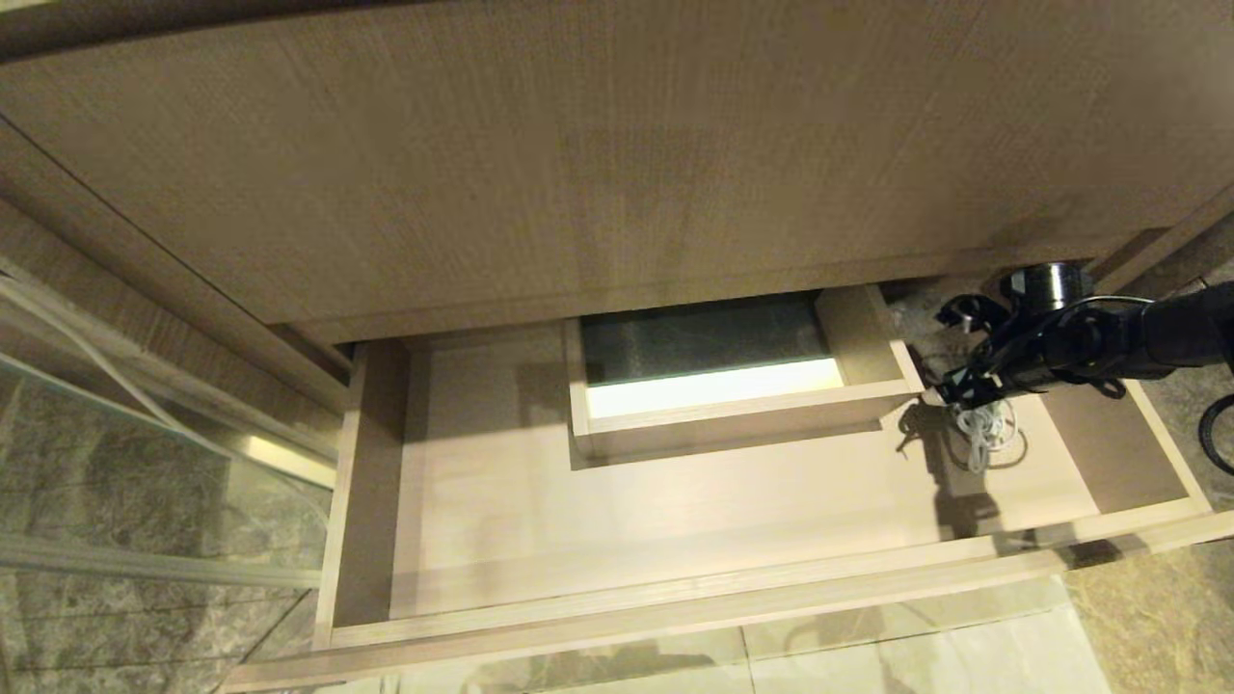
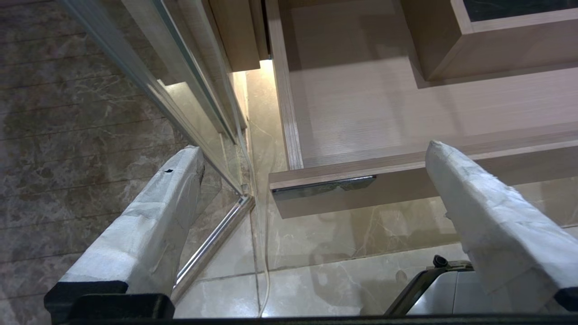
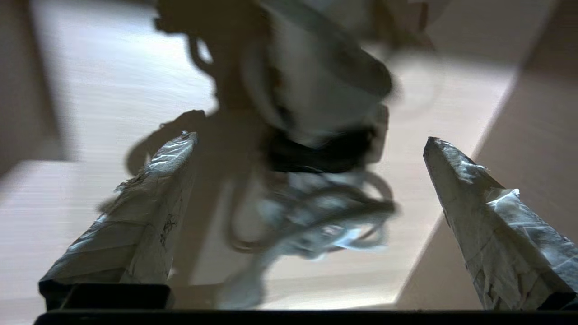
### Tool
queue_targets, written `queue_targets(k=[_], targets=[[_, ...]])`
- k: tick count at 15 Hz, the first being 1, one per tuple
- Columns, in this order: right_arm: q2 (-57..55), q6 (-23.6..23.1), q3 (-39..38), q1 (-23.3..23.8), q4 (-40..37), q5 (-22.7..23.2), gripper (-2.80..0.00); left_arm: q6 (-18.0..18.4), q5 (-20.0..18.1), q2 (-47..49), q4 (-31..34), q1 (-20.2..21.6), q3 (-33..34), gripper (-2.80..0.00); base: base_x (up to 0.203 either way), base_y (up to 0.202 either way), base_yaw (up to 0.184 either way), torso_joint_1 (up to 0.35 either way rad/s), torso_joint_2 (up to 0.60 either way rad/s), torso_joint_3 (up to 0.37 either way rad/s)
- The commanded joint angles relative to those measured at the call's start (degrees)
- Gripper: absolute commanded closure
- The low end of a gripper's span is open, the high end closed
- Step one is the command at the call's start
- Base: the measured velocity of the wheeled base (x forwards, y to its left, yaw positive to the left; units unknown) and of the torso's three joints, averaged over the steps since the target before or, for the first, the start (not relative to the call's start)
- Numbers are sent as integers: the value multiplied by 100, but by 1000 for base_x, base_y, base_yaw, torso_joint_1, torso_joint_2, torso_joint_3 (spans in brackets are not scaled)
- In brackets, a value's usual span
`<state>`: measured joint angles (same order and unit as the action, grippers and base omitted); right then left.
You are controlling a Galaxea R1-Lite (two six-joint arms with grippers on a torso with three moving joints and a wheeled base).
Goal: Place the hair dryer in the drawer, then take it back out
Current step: Take the hairdryer out
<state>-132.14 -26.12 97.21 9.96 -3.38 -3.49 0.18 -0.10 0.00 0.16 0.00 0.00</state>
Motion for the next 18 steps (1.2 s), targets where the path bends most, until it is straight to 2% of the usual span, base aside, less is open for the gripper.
queue_targets(k=[1,5,9,13,16,18], targets=[[-40,-16,0,15,4,-3,-280,0,1,0,2,0,0,-280,0,0,0,0,0,0],[-260,-16,141,191,92,24,-280,0,1,0,-7,0,0,-280,0,0,0,0,0,0],[-409,54,281,191,118,621,-280,0,1,0,2,0,0,-280,0,0,0,0,0,0],[-409,54,281,191,118,621,-280,0,1,0,2,0,0,-280,0,0,0,0,0,0],[-773,298,729,191,131,965,-280,0,1,0,2,0,0,-280,0,0,0,0,0,0],[-787,326,747,191,136,999,-280,0,1,0,2,0,0,-280,0,0,0,0,0,0]])
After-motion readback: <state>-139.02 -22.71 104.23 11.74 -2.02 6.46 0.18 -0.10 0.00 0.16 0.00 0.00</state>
